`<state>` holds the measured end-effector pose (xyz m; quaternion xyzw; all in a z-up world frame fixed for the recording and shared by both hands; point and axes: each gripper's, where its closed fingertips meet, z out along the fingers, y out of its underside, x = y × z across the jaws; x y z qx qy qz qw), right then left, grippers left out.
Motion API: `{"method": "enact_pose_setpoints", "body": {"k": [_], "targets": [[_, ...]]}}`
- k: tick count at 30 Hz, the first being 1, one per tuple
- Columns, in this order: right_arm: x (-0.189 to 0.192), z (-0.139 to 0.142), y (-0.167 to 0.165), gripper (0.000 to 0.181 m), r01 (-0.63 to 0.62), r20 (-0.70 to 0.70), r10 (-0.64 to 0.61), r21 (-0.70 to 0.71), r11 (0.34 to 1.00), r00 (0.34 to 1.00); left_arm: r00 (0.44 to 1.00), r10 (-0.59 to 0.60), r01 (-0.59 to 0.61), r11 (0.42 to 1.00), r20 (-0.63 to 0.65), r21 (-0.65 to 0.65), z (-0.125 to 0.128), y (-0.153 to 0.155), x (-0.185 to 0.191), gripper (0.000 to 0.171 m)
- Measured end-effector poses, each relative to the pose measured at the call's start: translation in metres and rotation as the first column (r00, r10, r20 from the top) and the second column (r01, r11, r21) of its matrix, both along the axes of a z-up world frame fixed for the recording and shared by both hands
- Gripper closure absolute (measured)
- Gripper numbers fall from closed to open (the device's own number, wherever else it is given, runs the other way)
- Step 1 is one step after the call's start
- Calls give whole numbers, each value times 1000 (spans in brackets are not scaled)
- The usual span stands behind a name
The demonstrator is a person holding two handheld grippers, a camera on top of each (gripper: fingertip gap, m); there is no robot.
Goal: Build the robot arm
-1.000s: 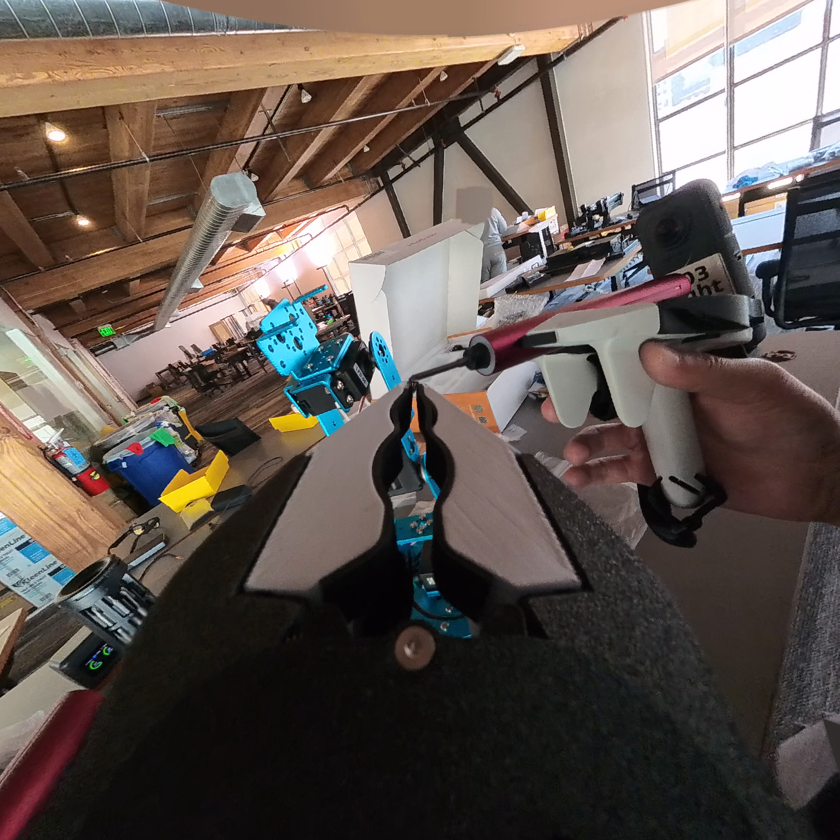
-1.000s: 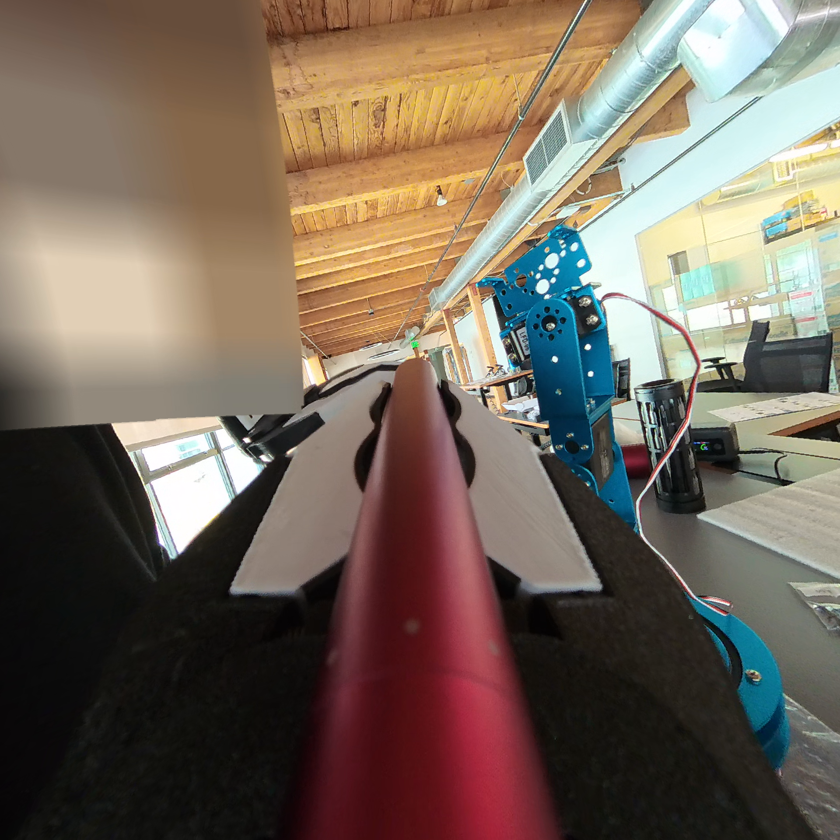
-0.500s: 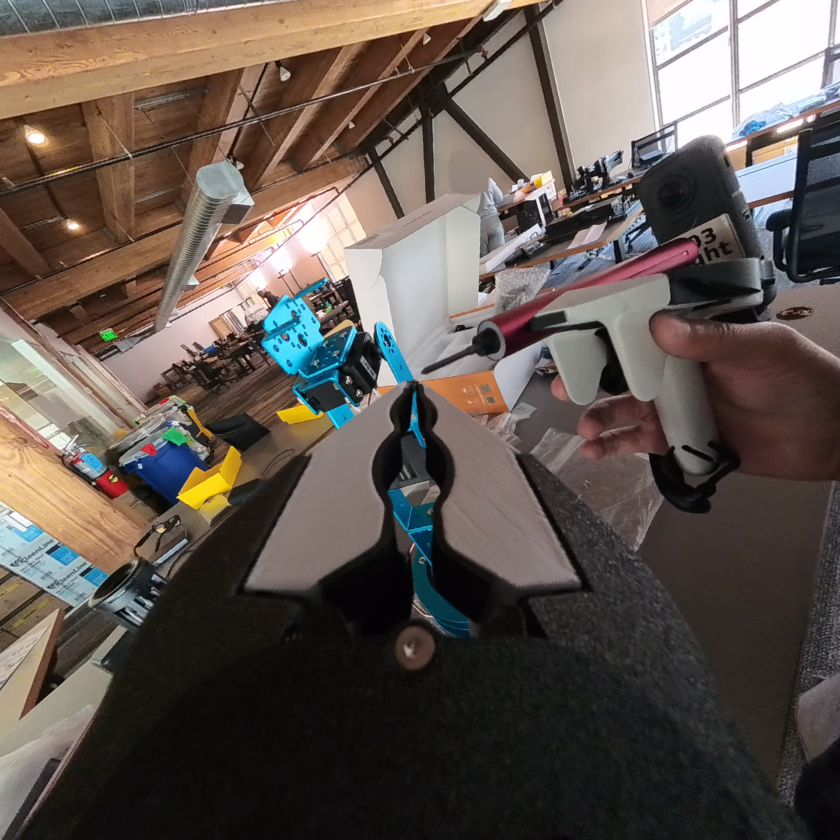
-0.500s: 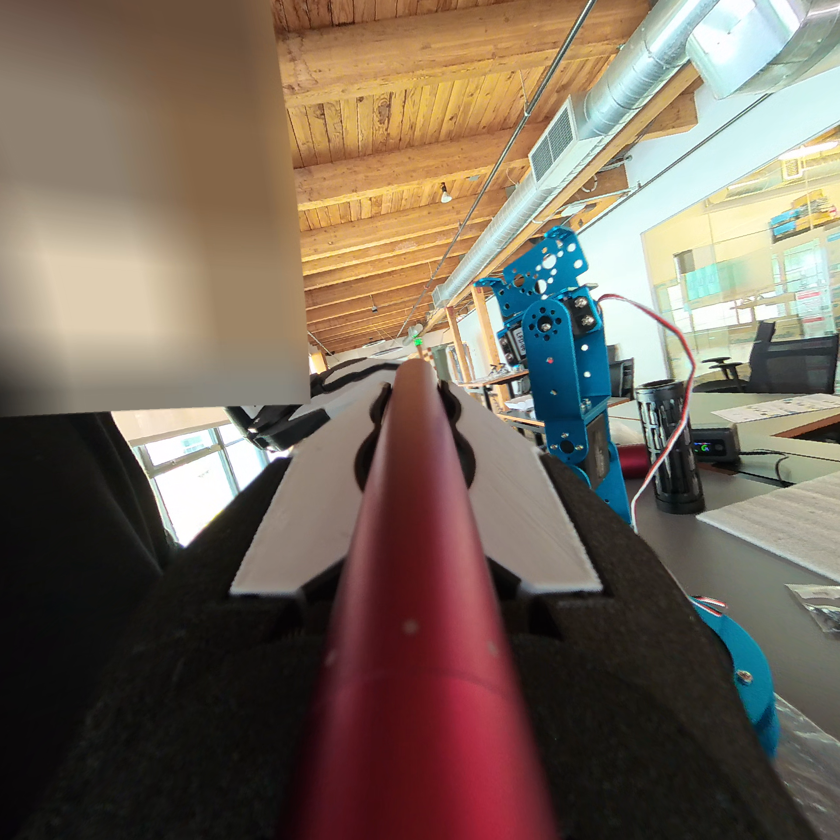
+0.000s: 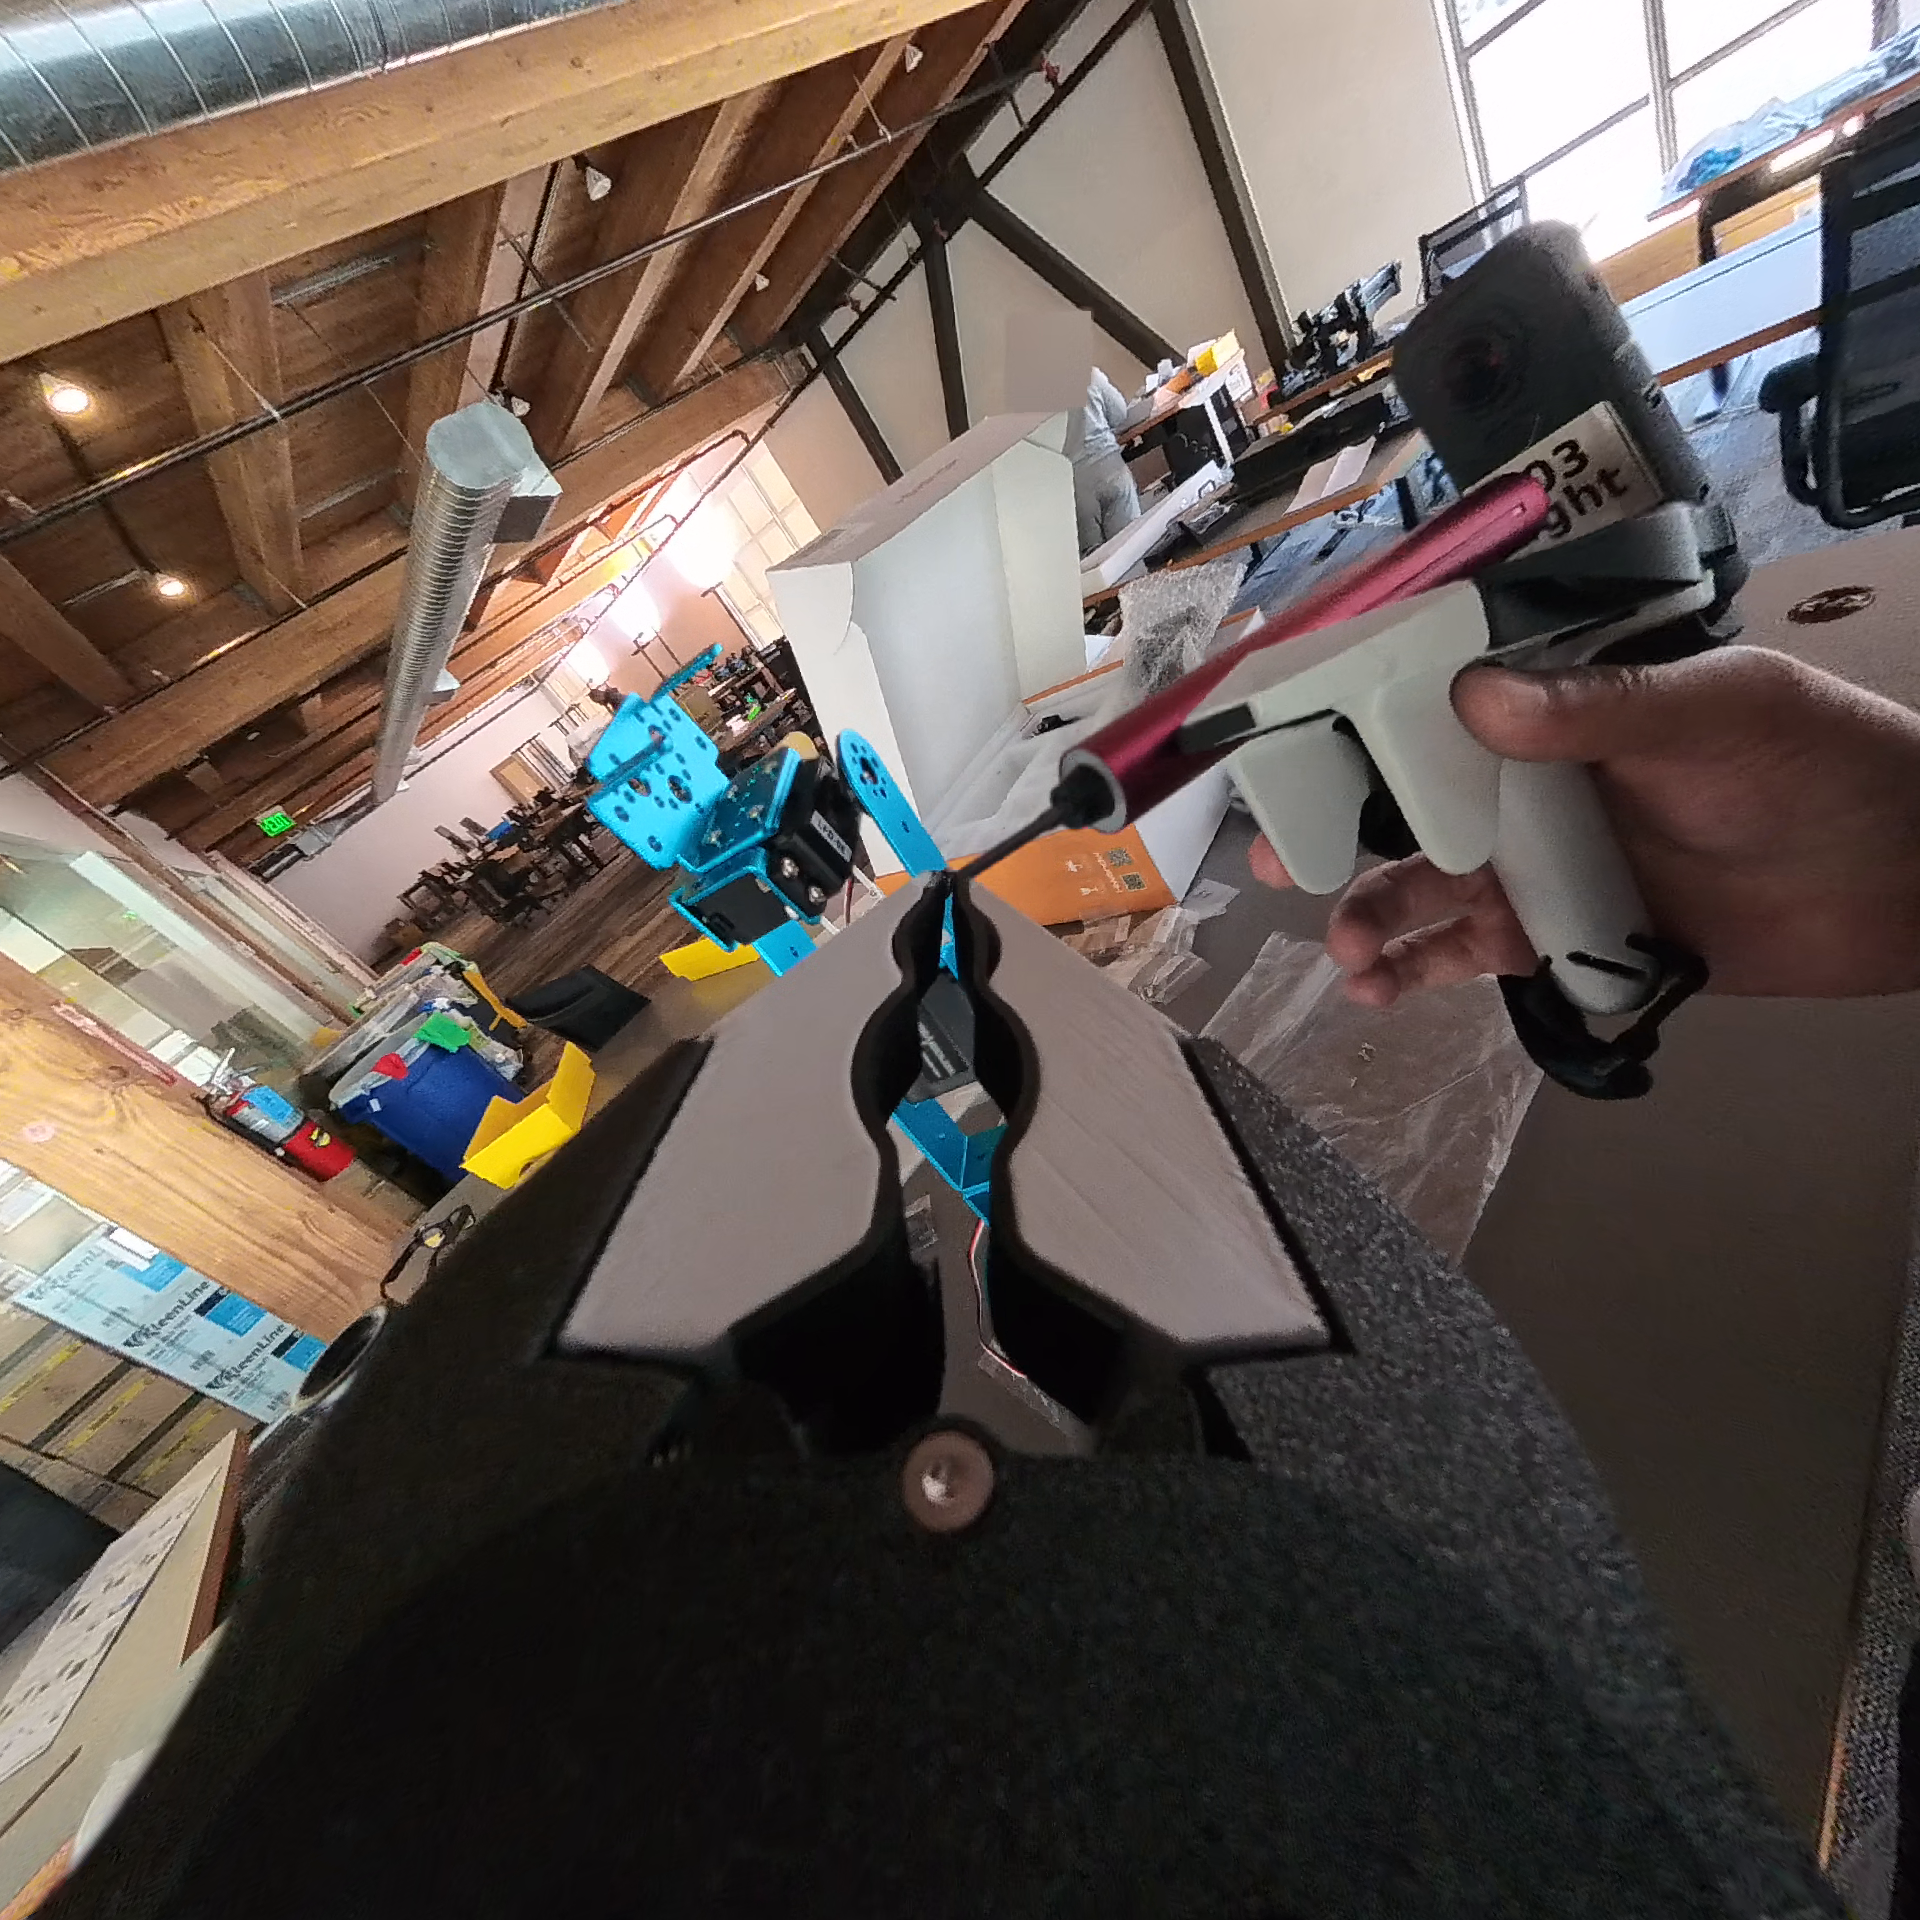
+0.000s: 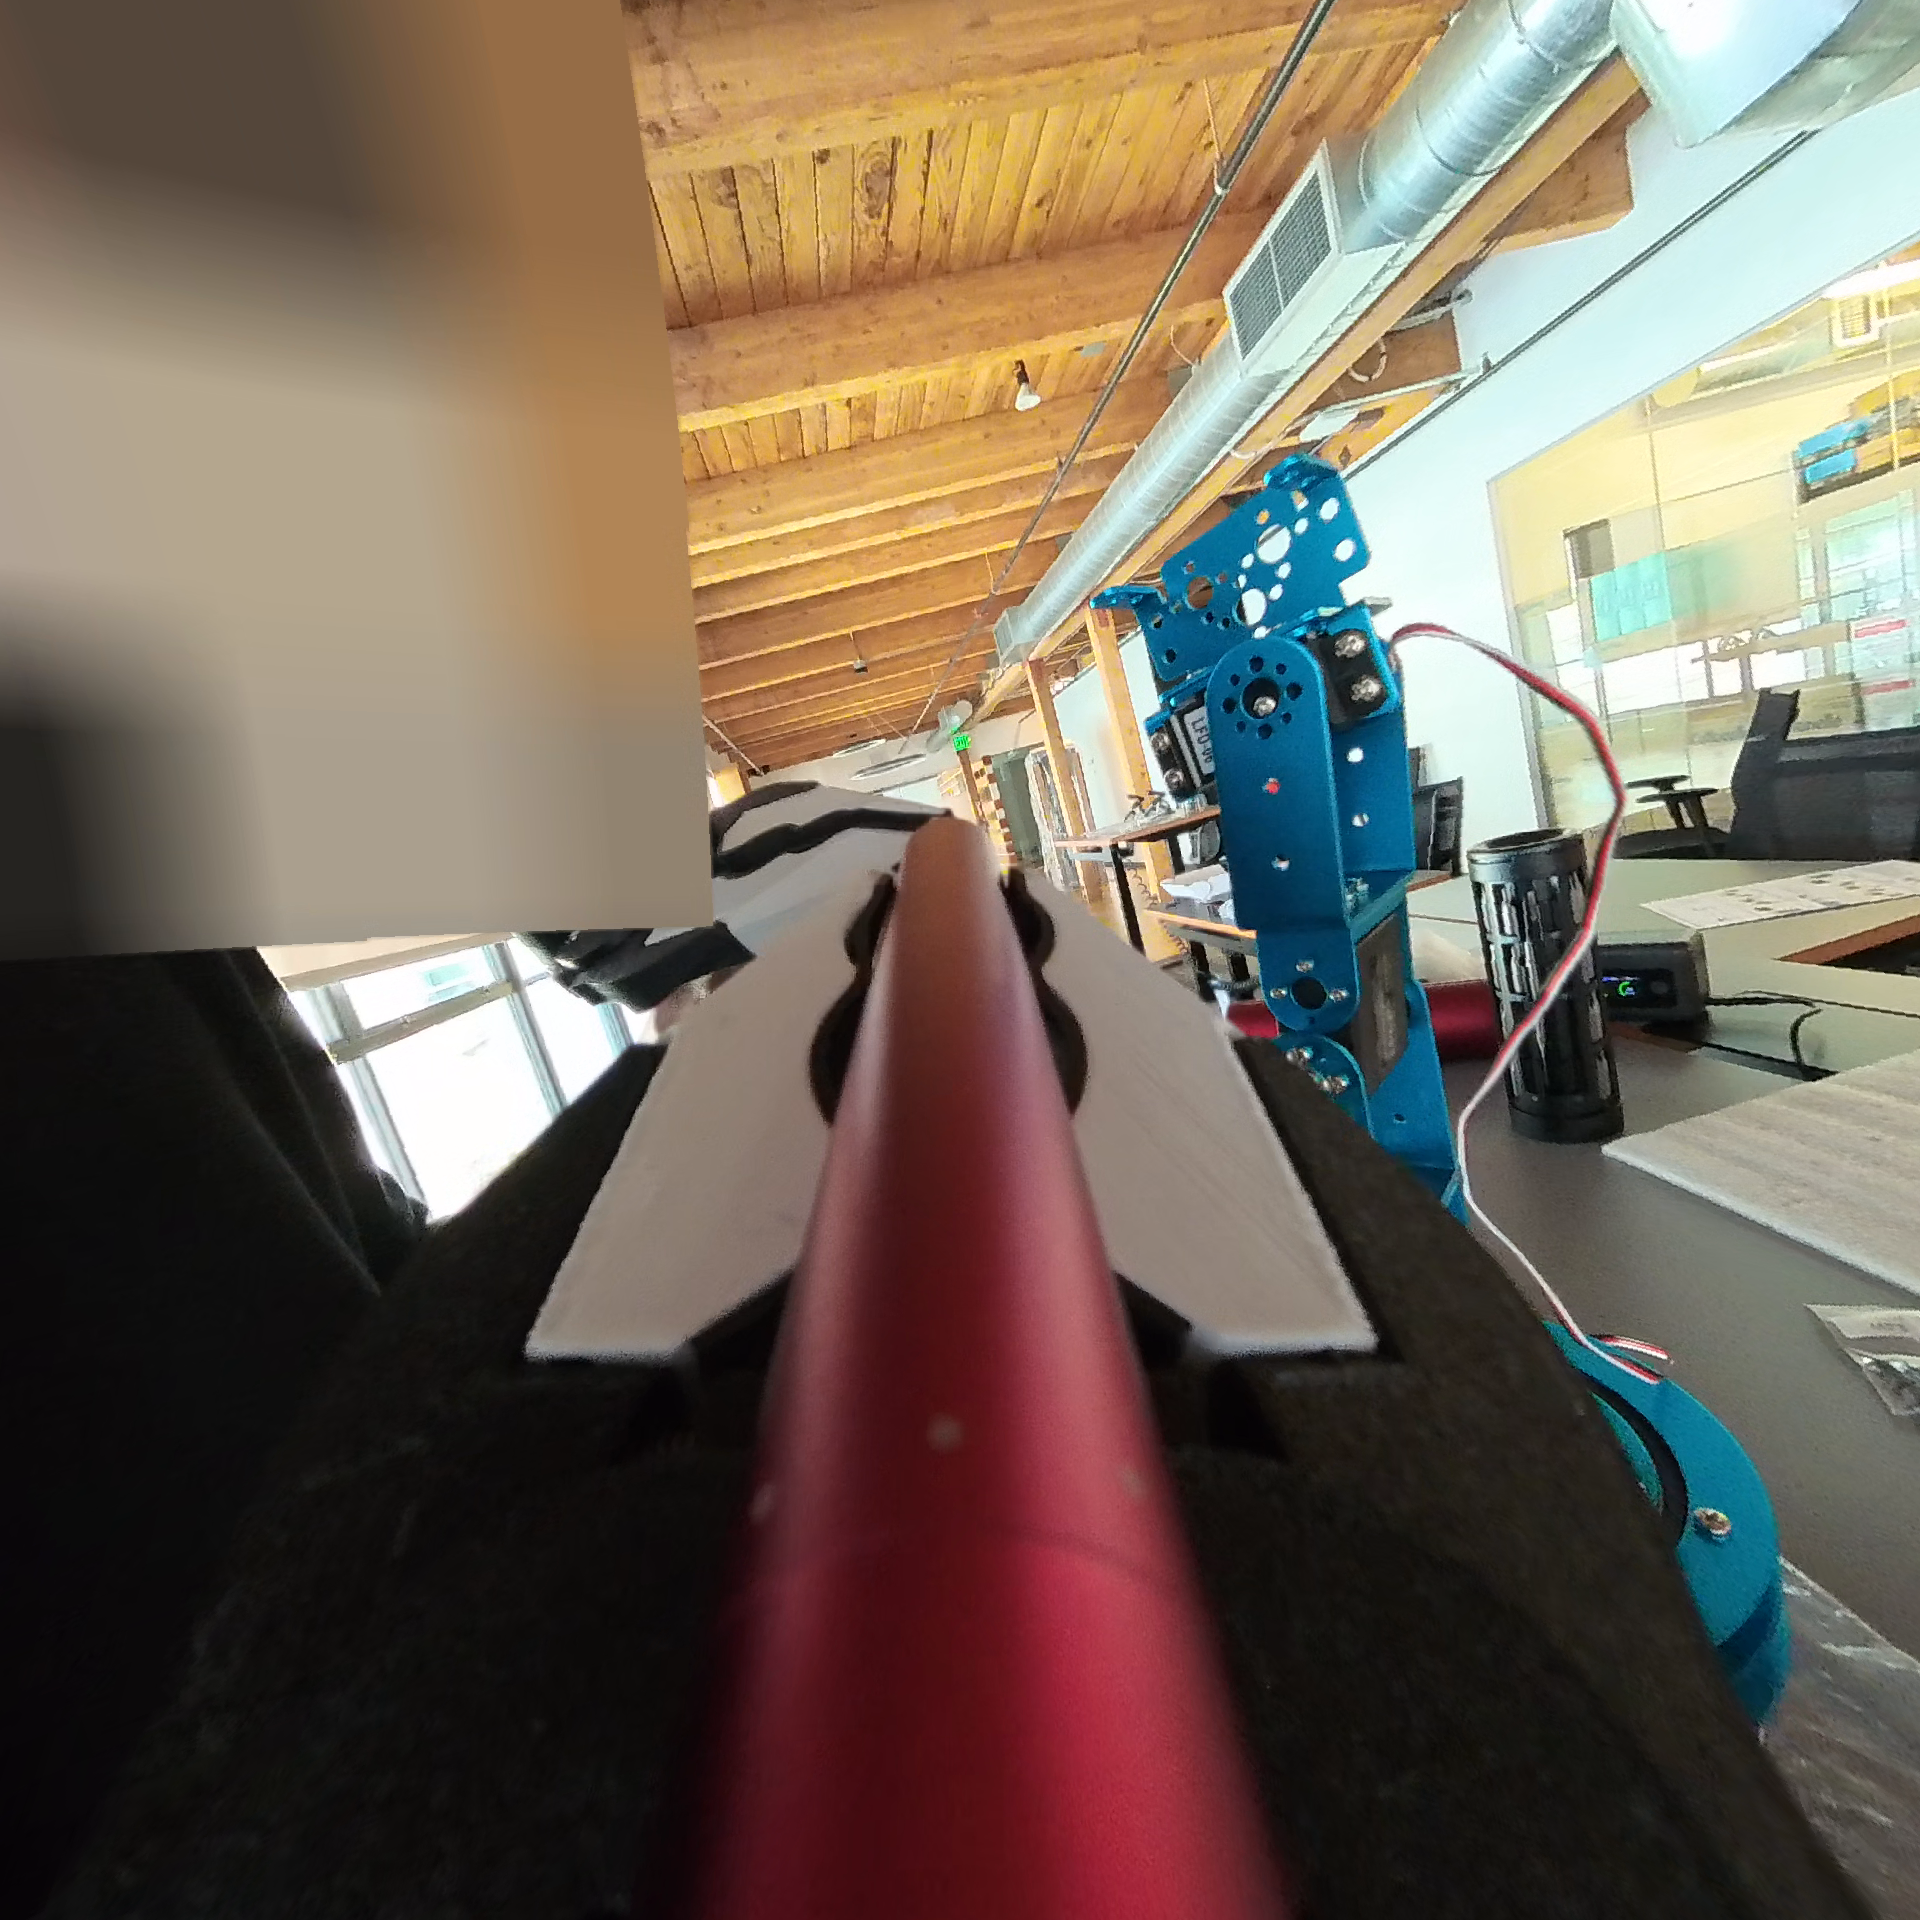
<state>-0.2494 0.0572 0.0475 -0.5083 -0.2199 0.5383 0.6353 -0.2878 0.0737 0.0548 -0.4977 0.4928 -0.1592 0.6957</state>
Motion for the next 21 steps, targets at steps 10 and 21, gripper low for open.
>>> {"method": "enact_pose_setpoints", "body": {"k": [10,21], "targets": [[1,0,-1,159,-2,-1,2,2,1000,1000,1000,6,-6,1000,-10,-14,-4,1,-1,171],[1,-1,-2,159,-6,26,6,9,1000,1000,997,15,-11,999,-78,48,-6,0,-1,171]]}}
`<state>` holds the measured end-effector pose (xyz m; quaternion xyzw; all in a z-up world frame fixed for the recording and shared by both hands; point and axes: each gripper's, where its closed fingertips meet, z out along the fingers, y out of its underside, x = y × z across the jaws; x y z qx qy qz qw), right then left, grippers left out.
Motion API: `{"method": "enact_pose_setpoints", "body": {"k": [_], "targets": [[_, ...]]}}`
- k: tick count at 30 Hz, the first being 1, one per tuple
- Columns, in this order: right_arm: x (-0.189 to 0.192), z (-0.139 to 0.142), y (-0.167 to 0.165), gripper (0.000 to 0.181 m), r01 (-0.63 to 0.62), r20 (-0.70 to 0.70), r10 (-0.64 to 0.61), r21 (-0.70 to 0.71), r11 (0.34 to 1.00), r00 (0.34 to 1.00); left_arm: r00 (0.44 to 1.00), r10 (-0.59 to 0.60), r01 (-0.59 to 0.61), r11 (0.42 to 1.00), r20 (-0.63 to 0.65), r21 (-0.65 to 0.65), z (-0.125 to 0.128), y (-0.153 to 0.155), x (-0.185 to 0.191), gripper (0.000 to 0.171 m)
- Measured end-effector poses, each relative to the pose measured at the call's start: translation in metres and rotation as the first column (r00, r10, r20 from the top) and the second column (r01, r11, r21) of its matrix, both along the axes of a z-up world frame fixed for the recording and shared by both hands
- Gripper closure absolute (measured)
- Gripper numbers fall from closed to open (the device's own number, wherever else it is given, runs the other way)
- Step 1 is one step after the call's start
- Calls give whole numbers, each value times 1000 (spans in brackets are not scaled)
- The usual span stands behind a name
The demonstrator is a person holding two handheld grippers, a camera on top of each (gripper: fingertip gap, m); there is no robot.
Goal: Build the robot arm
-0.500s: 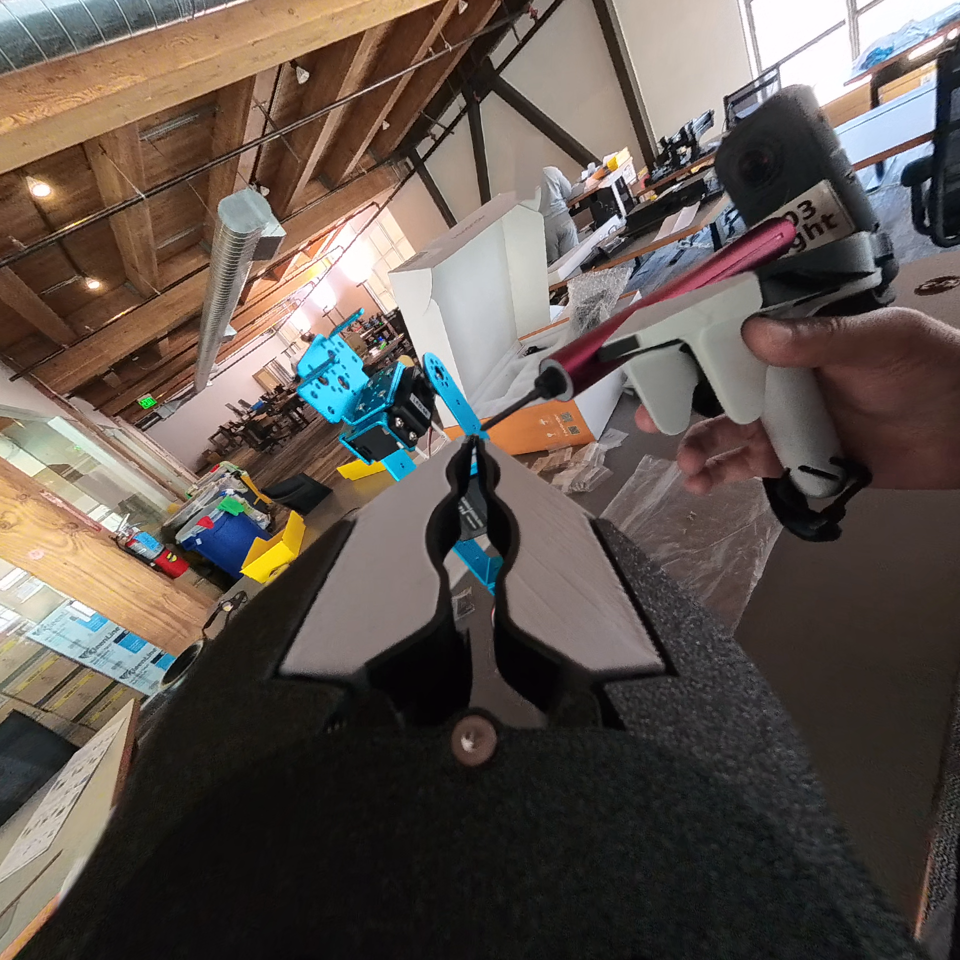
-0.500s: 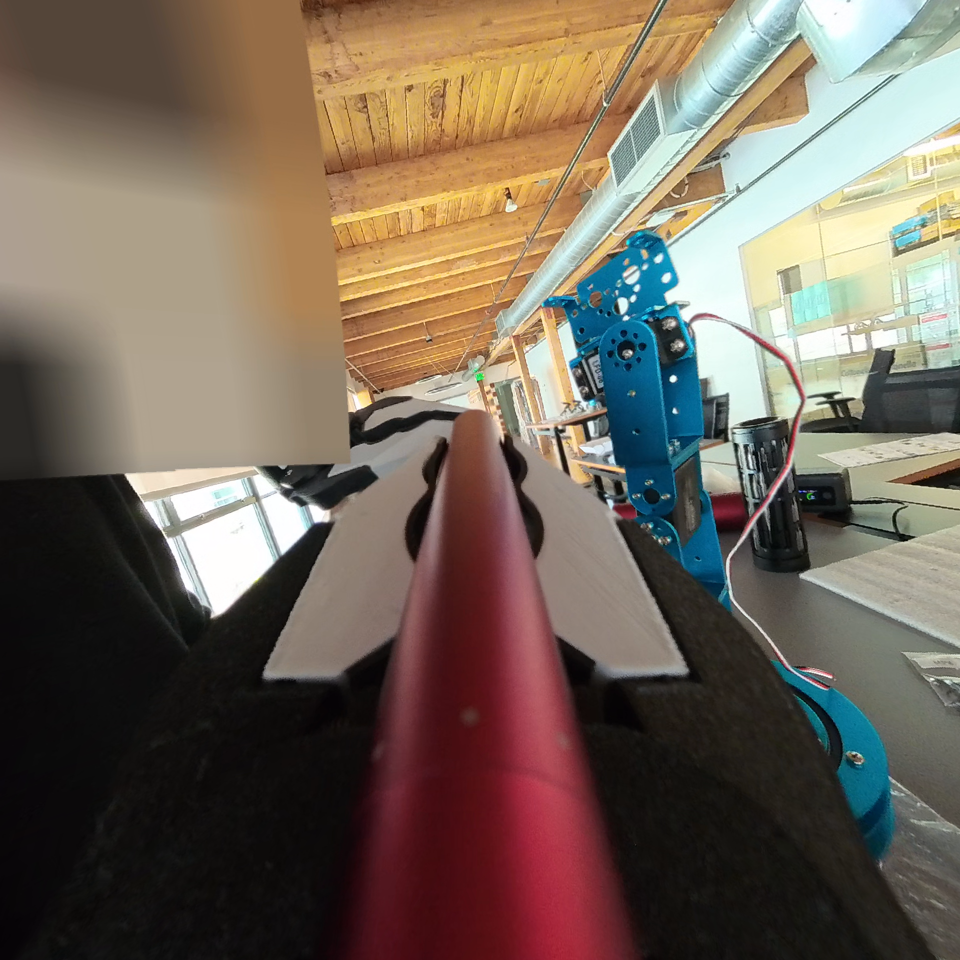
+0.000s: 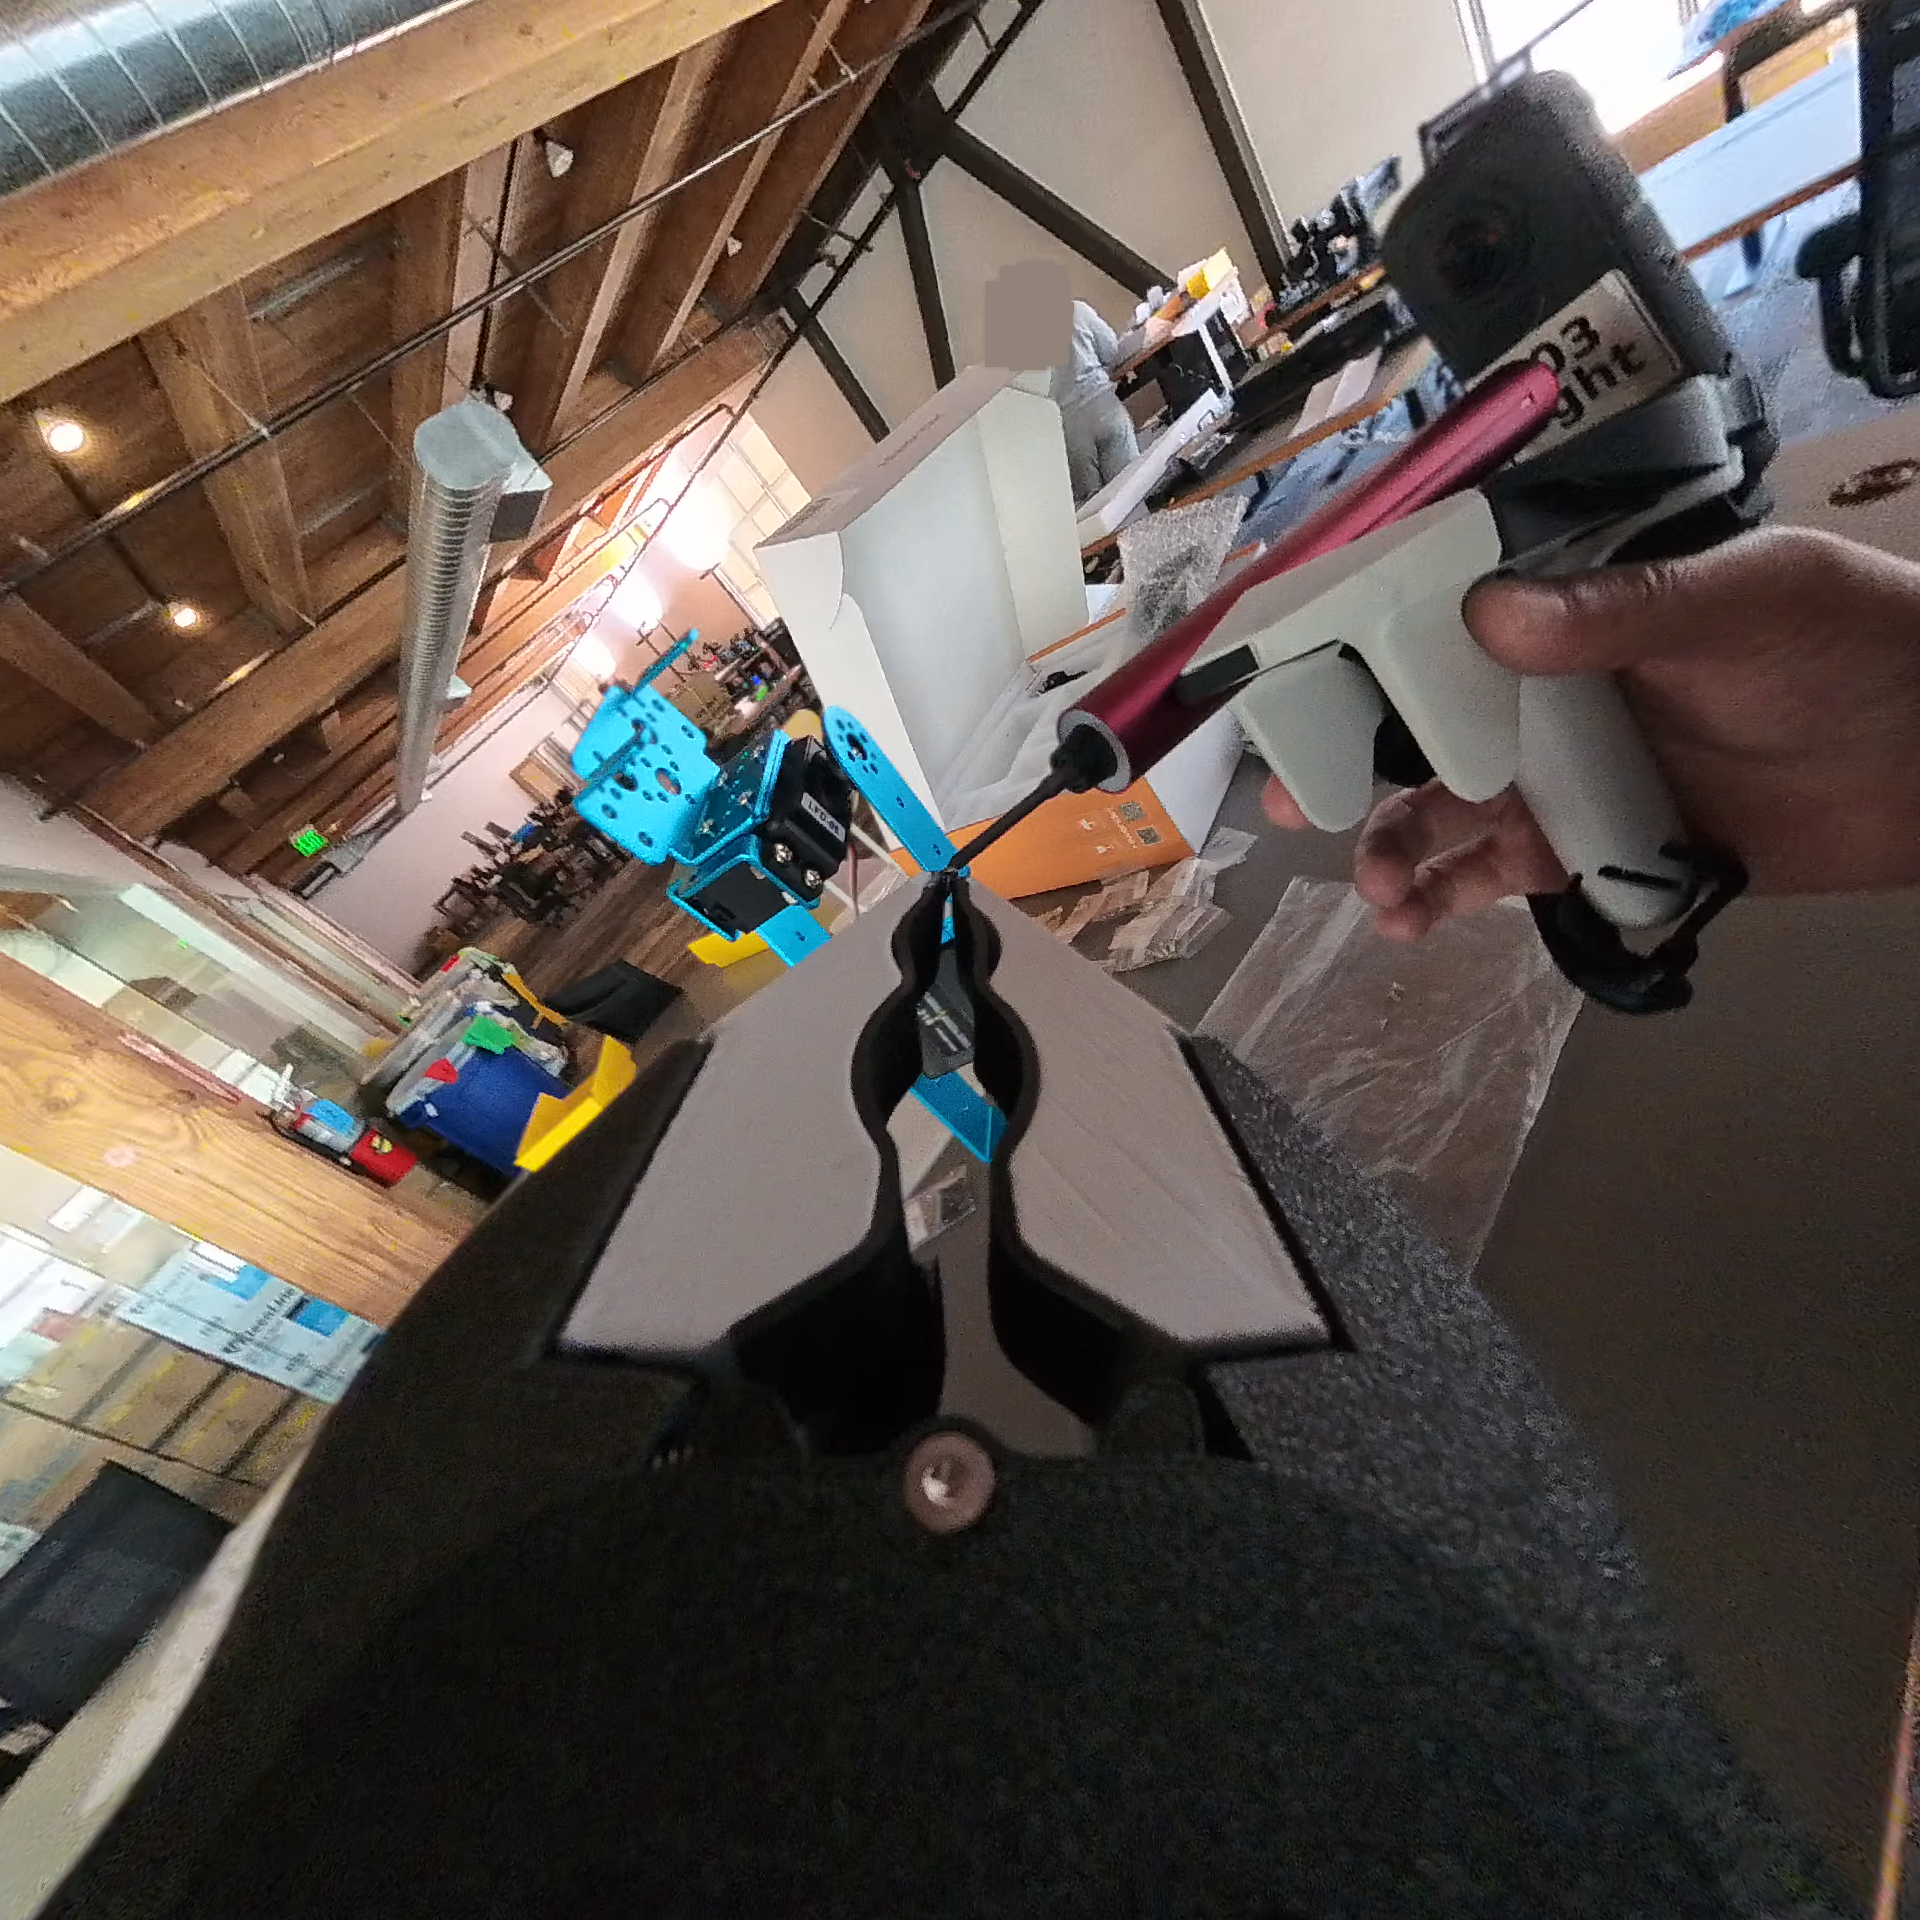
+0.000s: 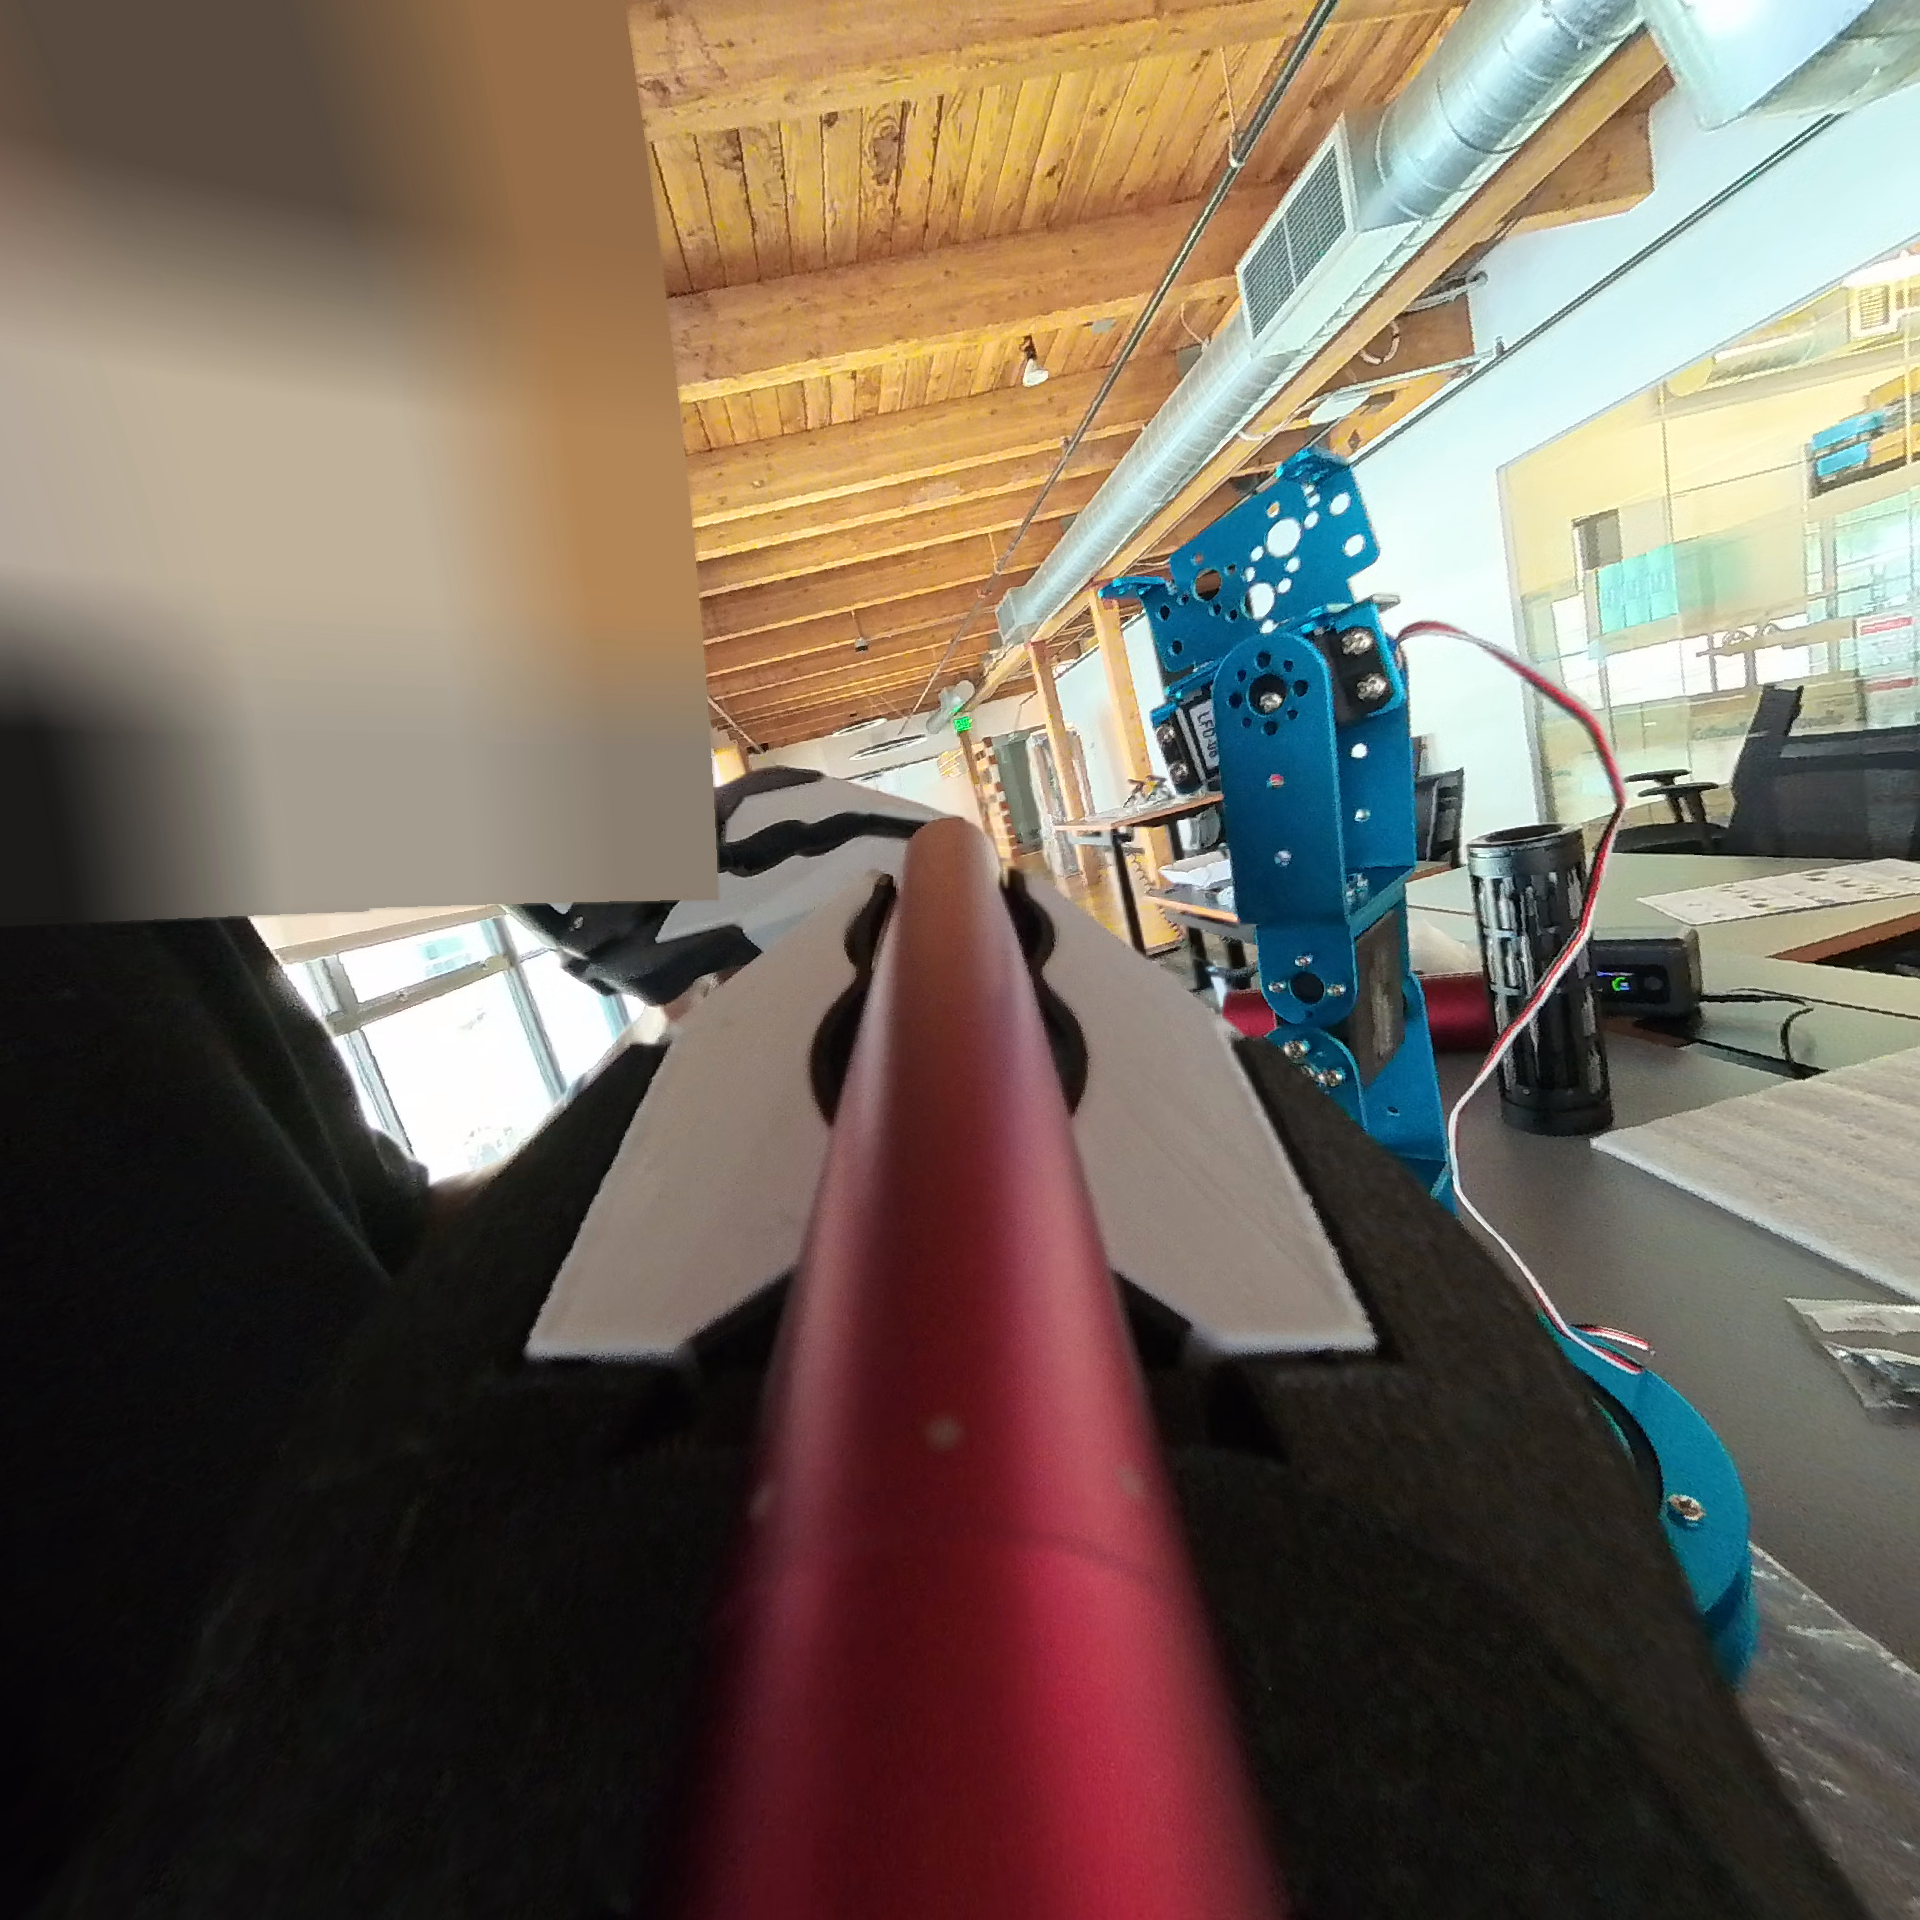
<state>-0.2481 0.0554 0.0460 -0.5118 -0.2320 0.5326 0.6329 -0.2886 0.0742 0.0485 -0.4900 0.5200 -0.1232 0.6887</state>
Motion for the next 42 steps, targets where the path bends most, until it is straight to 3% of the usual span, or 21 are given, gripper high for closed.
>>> {"method": "enact_pose_setpoints", "body": {"k": [4,7,13,23,28,32,39,42], "targets": [[-2,-2,-2,159,-39,18,39,-15,999,999,988,-2,25,988,-153,151,-3,-4,-3,171],[-2,-3,-1,158,-52,21,52,-22,998,998,948,30,73,948,-316,308,-4,-3,-4,171],[6,0,9,158,-86,-83,80,-68,994,993,796,162,260,778,-584,572,2,6,3,171],[24,-8,25,159,-179,-446,110,-116,977,888,682,185,417,697,-708,584,9,22,26,171],[36,-12,25,159,-154,-576,70,-98,983,814,641,181,501,637,-746,586,10,25,43,171],[45,-18,25,159,-85,-641,9,-88,992,767,611,184,562,585,-770,585,7,28,55,170],[44,-29,21,159,-115,-732,60,-25,993,679,562,239,650,465,-792,601,1,28,63,169],[48,-30,19,159,-91,-759,62,4,996,649,556,234,654,470,-798,593,2,27,62,165]]}}
